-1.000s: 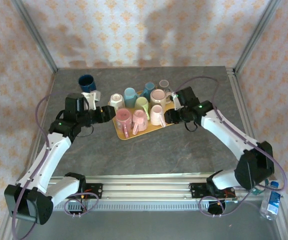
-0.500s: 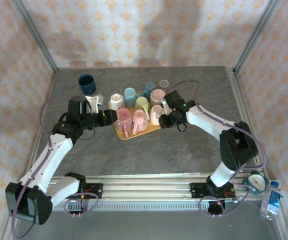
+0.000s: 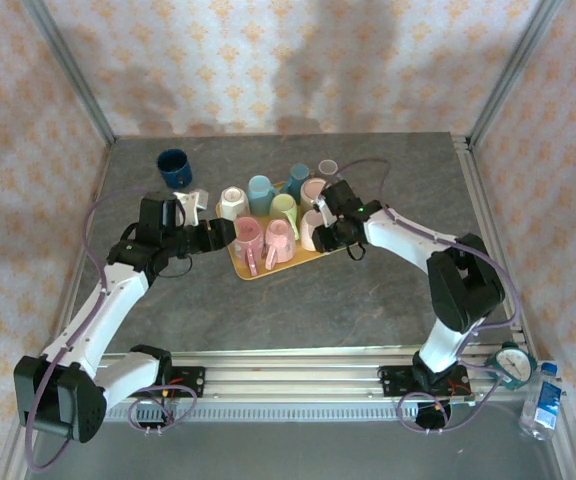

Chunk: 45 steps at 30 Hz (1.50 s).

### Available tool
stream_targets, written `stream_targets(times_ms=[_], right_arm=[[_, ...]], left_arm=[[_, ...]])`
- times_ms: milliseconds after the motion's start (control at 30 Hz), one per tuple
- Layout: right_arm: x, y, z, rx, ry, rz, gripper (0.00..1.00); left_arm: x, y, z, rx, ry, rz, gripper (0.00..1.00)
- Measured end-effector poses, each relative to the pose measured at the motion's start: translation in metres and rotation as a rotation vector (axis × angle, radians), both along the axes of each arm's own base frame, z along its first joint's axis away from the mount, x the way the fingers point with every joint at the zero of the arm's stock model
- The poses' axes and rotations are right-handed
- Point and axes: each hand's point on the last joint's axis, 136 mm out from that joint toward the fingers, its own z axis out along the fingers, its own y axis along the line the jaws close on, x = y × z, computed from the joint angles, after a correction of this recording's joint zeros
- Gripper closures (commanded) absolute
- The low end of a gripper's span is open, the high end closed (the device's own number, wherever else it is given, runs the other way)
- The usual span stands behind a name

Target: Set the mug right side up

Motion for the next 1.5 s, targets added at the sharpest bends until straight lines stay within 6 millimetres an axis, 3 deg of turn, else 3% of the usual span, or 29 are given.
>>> stream_targets(times_ms=[200, 667, 767, 1133, 1500], right_arm=[[0.003, 0.002, -0.010, -0.012, 0.009, 0.012, 0.68], [0.006, 0.002, -0.007, -0.049, -0.024, 0.053, 0.99], [0.003, 0.001, -0.002, -0.048, -0.025, 0.053, 1.00], [-0.007, 0.005, 0.071, 0.088, -0.142, 0.053, 1.00], [-0.032, 0.018, 0.161, 0.373, -0.234, 0.026, 1.00]], left_arm=[[0.000, -0.002, 0.001, -0.003, -0.004, -0.003, 0.44], [0.001, -0.001, -0.001, -0.011, 0.008, 0.015, 0.45], [0.002, -0.001, 0.000, -0.015, 0.006, 0.018, 0.45], [0.008, -0.002, 0.010, -0.060, -0.010, 0.049, 0.45], [0.017, -0.020, 0.051, -0.277, -0.093, 0.066, 0.40]])
